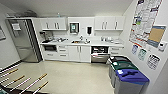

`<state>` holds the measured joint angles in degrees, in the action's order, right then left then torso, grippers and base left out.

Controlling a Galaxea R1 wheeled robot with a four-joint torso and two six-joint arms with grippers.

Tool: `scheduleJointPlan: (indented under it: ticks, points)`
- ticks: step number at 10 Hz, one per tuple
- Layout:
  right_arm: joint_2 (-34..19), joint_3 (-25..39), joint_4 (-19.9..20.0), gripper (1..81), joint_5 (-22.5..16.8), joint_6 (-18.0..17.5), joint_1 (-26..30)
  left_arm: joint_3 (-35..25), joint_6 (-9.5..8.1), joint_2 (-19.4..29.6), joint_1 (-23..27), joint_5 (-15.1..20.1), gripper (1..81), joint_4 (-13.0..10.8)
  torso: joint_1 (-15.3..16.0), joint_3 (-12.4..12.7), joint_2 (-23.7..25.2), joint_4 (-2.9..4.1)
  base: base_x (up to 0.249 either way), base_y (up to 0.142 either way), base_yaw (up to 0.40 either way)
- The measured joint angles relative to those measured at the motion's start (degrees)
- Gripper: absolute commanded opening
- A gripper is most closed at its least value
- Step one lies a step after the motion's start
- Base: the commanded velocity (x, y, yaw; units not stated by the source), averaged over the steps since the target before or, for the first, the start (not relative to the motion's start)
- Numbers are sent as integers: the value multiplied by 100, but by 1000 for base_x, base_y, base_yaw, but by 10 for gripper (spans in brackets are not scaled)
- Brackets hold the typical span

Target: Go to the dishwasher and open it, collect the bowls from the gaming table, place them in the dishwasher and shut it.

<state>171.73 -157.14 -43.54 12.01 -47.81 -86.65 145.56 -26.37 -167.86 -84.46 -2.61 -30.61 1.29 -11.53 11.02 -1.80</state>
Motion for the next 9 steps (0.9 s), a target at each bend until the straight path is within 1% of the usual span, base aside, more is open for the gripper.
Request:
scheduleJointPlan:
  ticks: [9]
  points:
    - [-1,0,-5,10,0,18,-1,0,-1,41,-2,-39,10,44,0,0,0,0,135,0,0]
